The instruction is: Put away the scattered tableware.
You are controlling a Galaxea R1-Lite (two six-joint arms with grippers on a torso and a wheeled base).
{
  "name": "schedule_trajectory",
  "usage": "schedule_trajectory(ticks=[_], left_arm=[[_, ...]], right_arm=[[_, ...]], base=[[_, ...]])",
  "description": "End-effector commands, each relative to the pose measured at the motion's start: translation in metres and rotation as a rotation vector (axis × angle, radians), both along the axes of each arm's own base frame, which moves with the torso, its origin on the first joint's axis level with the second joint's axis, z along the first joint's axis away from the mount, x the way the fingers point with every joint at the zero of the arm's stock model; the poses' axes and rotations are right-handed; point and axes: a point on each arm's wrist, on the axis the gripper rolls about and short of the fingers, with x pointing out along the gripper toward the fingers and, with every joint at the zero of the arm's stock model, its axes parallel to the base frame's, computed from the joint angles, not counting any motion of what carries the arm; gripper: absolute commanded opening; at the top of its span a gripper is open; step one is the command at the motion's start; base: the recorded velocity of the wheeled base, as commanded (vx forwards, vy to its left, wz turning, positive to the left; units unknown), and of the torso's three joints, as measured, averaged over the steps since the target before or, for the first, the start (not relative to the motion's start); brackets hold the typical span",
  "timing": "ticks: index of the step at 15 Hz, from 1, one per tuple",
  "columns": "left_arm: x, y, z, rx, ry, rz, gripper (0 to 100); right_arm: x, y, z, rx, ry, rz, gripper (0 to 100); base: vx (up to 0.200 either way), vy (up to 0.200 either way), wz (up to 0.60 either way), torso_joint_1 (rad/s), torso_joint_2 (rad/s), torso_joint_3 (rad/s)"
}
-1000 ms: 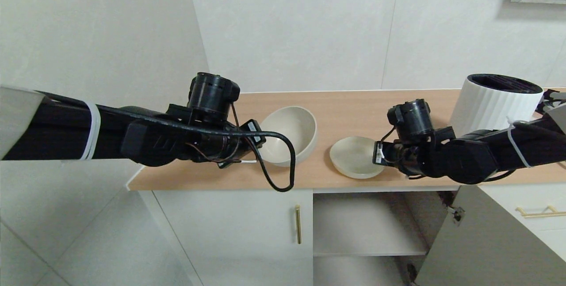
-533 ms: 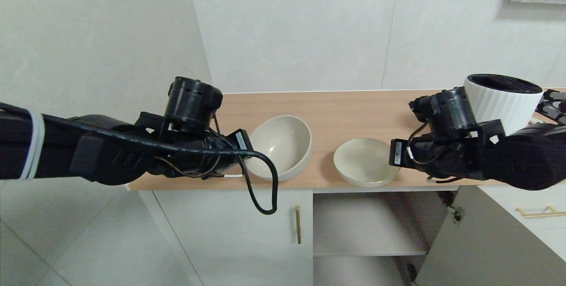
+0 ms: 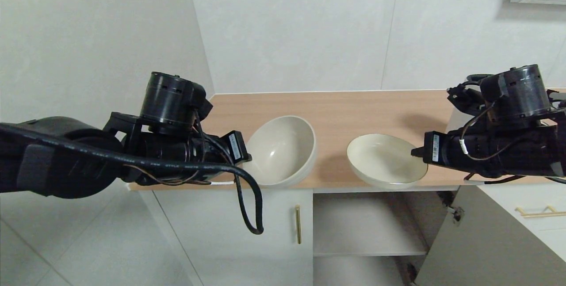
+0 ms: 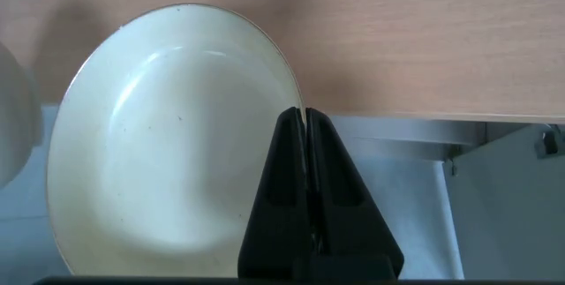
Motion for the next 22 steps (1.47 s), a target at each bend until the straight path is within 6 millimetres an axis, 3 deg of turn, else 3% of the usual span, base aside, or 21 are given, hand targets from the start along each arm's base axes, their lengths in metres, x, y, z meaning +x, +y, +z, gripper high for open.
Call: schedule_trajectory(ticks=[1,4,18,22], left_arm=[[0.000,0.000,0.000,0.000,0.001,0.001,0],[0.000,0.000,-0.001,0.000,0.002,0.001,0],[0.001,-0.001,-0.003,0.012,0.004,-0.007,0],[0.001,-0.001,-0.003,0.013,0.005,-0.007,0]], right_arm=[[-0.002,-0.001,0.001,0.001,-0.005,0.000,0],[-0.004,-0.002,-0.002,-0.008,0.006,0.003,0],[0.001,0.000,-0.011,-0.025,0.031,-0.002,0],[0.002,0.000,-0.011,-0.026,0.032,-0.002,0]], base=[[-0.200,0.000,0.00,0.007,0.00,0.007],[-0.200,0.000,0.00,0.002,0.00,-0.001],[0.000,0.000,0.00,0.000,0.00,0.000],[0.000,0.000,0.00,-0.159,0.36,0.207]])
